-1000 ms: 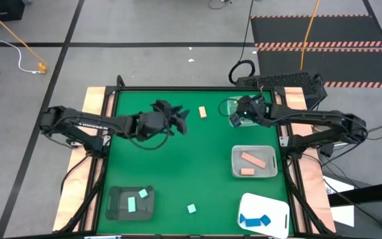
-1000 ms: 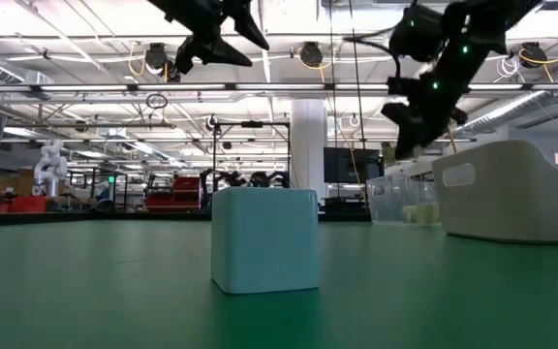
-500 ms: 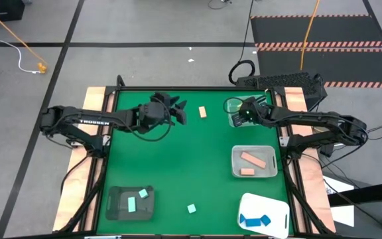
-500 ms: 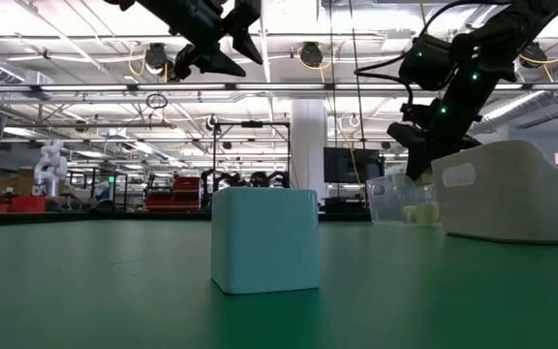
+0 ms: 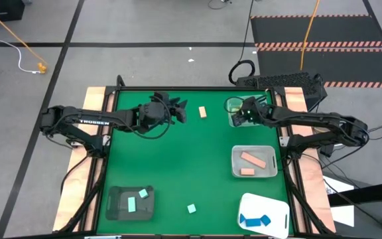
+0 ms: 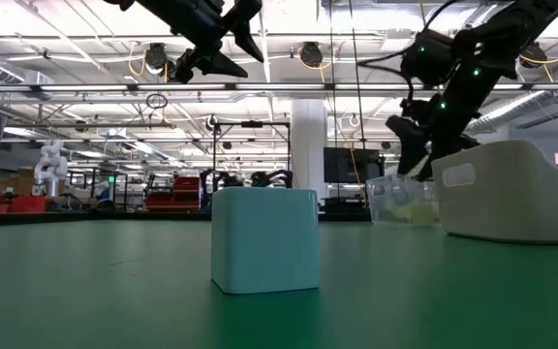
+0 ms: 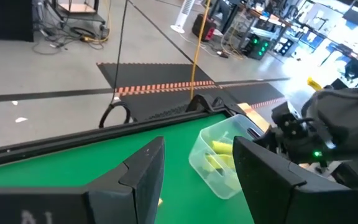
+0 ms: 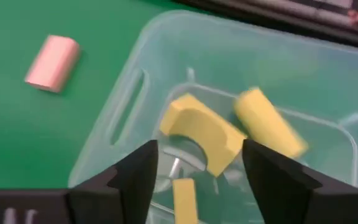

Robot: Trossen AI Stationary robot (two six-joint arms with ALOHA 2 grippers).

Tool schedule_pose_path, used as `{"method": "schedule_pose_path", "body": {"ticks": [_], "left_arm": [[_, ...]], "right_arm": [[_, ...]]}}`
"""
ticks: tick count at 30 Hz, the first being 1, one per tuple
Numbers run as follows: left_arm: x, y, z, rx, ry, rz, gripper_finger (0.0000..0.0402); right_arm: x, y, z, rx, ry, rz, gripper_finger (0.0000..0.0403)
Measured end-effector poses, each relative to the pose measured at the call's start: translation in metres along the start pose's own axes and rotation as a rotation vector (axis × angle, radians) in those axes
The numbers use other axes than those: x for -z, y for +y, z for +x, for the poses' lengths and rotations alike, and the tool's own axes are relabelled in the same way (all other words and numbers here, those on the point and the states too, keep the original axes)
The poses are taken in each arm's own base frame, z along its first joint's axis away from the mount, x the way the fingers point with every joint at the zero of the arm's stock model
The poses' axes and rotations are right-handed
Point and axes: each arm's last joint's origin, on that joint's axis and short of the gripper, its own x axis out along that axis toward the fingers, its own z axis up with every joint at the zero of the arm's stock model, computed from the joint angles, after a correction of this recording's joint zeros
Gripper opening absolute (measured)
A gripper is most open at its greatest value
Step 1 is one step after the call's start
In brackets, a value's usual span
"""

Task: Sort & place blocks by color
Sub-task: Put the green block into the transparent bin, then put the pink block into the gray bin

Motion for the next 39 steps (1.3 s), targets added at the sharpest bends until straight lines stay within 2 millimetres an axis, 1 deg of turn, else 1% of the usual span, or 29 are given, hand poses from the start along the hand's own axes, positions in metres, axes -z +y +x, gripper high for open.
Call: {"method": "schedule_pose_path", "body": {"ticks": [3, 6, 10, 13, 16, 19, 24, 28, 32, 36, 39], "left_arm": [[0.000, 0.000, 0.000, 0.000, 0.000, -0.026, 0.0191], [0.000, 0.000, 0.000, 0.000, 0.000, -0.036, 0.0191], [0.000, 0.000, 0.000, 0.000, 0.000, -0.034, 0.0191], [0.000, 0.000, 0.000, -0.002, -0.001, -0.011, 0.0191], [-0.002, 0.002, 0.002, -0.009, -0.004, 0.009, 0.0191], [-0.003, 0.005, 0.004, -0.021, -0.009, 0.016, 0.0191], [-0.008, 0.012, 0.009, -0.049, -0.022, 0.015, 0.0191], [-0.012, 0.018, 0.014, -0.045, -0.012, 0.024, 0.0191], [-0.015, 0.023, 0.018, -0.025, 0.006, 0.019, 0.0191], [-0.017, 0.027, 0.021, -0.003, 0.025, 0.013, 0.0191], [-0.018, 0.027, 0.022, 0.008, 0.032, 0.012, 0.0191]], "right_arm": [[-0.007, 0.003, -0.008, -0.091, -0.053, 0.012, 0.0241], [-0.018, 0.007, -0.018, -0.193, -0.150, 0.101, 0.0244], [-0.035, 0.015, -0.031, -0.390, -0.278, 0.199, 0.0241], [-0.041, 0.027, -0.036, -0.516, -0.353, 0.189, 0.0241], [-0.040, 0.040, -0.035, -0.564, -0.387, 0.155, 0.0240], [-0.035, 0.052, -0.030, -0.564, -0.405, 0.147, 0.0240], [-0.031, 0.066, -0.018, -0.546, -0.412, 0.148, 0.0240], [-0.041, 0.077, -0.014, -0.548, -0.421, 0.140, 0.0240], [-0.053, 0.091, -0.008, -0.518, -0.412, 0.073, 0.0240], [-0.060, 0.103, 0.004, -0.391, -0.318, 0.015, 0.0240], [-0.060, 0.110, 0.018, -0.299, -0.237, -0.022, 0.0240]]}}
